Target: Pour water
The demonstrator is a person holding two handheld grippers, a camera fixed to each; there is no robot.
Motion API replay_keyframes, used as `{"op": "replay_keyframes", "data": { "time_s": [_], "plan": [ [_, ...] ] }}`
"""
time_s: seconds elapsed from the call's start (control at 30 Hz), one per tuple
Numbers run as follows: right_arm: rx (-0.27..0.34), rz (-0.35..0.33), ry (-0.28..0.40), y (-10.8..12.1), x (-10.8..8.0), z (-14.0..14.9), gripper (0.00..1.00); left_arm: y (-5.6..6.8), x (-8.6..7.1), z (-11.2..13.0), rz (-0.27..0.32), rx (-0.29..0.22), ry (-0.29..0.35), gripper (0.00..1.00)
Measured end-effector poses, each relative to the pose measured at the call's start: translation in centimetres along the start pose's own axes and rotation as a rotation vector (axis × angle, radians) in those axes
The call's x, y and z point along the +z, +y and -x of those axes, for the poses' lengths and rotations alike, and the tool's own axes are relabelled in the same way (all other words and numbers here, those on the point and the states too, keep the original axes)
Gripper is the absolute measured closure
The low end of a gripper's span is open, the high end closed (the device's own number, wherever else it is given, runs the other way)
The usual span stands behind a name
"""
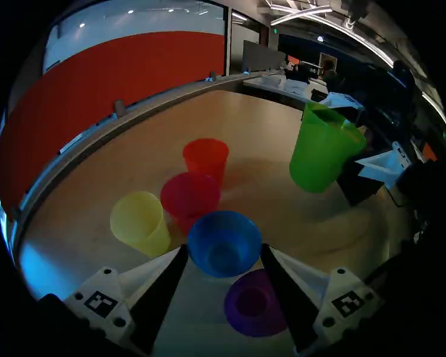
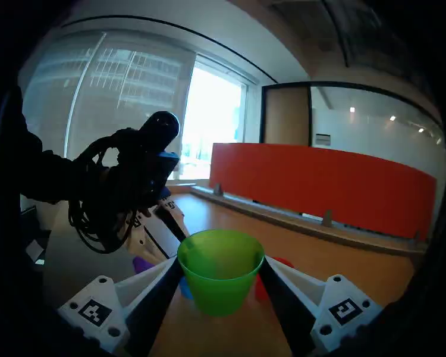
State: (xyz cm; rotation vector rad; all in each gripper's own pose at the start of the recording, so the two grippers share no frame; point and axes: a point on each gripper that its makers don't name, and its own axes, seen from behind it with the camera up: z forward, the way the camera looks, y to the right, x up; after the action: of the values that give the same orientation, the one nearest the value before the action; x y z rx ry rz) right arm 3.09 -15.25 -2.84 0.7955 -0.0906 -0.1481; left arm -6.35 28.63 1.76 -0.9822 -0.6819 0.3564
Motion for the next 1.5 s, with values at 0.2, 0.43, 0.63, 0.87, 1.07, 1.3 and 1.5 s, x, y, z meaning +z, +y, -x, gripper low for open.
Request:
{"op": "replay_keyframes", "data": {
  "time_s": [0.2,0.43,0.63,0.87,1.07,1.3,1.5],
  "plan": [
    [-0.001,-0.001,-0.002,0.0,0.1,0.1,0.09,0.0,0.5,0.2,0.002,0.007,-0.012,0.1],
    [-0.002,0.001,-0.006,0.0,0.2,0.4,0.09,0.0,1.3,0.2,0.007,0.005,-0.012,0.1],
    [0.0,0.003,-0.008,0.2,0.1,0.6,0.09,0.0,1.7,0.2,0.012,0.006,-0.017,0.1],
    [0.002,0.005,-0.009,0.3,0.1,0.7,0.09,0.0,1.9,0.2,0.012,0.013,-0.021,0.1],
    [0.001,0.006,-0.01,0.3,0.1,0.8,0.09,-0.1,1.8,0.1,0.005,0.035,-0.014,0.1],
    [0.001,0.01,-0.008,0.3,0.0,0.6,0.09,-0.3,1.7,-0.1,-0.006,0.044,-0.009,0.12],
    [0.003,0.014,-0.006,0.4,-0.1,0.6,0.09,-0.8,1.3,-0.4,-0.026,0.045,0.008,0.12]
  ]
}}
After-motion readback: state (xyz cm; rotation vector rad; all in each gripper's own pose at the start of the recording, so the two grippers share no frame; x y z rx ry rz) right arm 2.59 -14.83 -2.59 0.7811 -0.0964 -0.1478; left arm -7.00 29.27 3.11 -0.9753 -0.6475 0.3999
